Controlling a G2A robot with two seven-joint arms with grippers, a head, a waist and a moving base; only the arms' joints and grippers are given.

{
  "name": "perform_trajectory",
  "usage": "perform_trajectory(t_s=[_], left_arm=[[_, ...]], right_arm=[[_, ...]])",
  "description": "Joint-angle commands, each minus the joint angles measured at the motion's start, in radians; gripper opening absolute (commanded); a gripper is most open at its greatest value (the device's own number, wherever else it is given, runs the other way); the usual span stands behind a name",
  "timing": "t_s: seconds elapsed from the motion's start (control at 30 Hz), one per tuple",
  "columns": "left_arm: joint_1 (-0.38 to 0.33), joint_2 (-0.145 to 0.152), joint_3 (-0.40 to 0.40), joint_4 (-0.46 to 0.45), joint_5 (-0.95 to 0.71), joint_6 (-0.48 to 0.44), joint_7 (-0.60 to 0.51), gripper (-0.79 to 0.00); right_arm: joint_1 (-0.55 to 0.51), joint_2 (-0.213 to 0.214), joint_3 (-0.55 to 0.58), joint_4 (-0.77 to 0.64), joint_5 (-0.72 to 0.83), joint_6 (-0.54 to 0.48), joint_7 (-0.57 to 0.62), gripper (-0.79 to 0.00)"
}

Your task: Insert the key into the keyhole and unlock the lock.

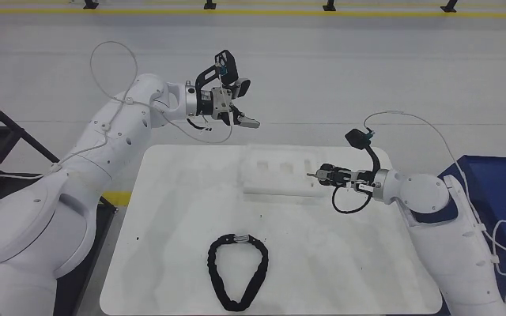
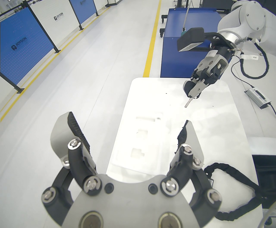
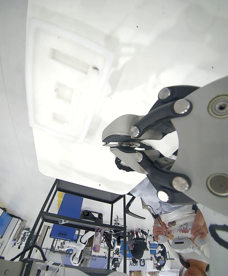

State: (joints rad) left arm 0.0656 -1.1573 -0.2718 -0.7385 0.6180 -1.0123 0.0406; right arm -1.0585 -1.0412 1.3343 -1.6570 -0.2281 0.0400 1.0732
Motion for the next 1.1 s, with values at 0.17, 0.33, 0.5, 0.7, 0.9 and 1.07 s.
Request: perform_trajectory(t_s=[0.17, 0.33, 0.5, 0.7, 0.9, 1.07], left_arm=[[0.038, 0.015, -0.029, -0.047, 0.030, 0.038, -0.025, 0.000], [0.116, 0.030, -0.040, -0.040, 0.011, 0.006, -0.068, 0.000], [0.180, 0.040, -0.039, -0.060, -0.001, 0.000, -0.103, 0.000], [0.221, 0.062, 0.015, -0.138, -0.023, 0.000, -0.144, 0.000], [0.213, 0.103, 0.102, -0.216, -0.001, 0.000, -0.092, 0.000], [0.257, 0.127, 0.102, -0.283, 0.082, 0.000, -0.137, 0.000]], right_arm=[[0.000, 0.000, 0.000, 0.000, 0.000, 0.000, 0.000, -0.785], [0.000, 0.000, 0.000, 0.000, 0.000, 0.000, 0.000, -0.785], [0.000, 0.000, 0.000, 0.000, 0.000, 0.000, 0.000, -0.785], [0.000, 0.000, 0.000, 0.000, 0.000, 0.000, 0.000, -0.785], [0.000, 0.000, 0.000, 0.000, 0.000, 0.000, 0.000, -0.785], [0.000, 0.000, 0.000, 0.000, 0.000, 0.000, 0.000, -0.785]])
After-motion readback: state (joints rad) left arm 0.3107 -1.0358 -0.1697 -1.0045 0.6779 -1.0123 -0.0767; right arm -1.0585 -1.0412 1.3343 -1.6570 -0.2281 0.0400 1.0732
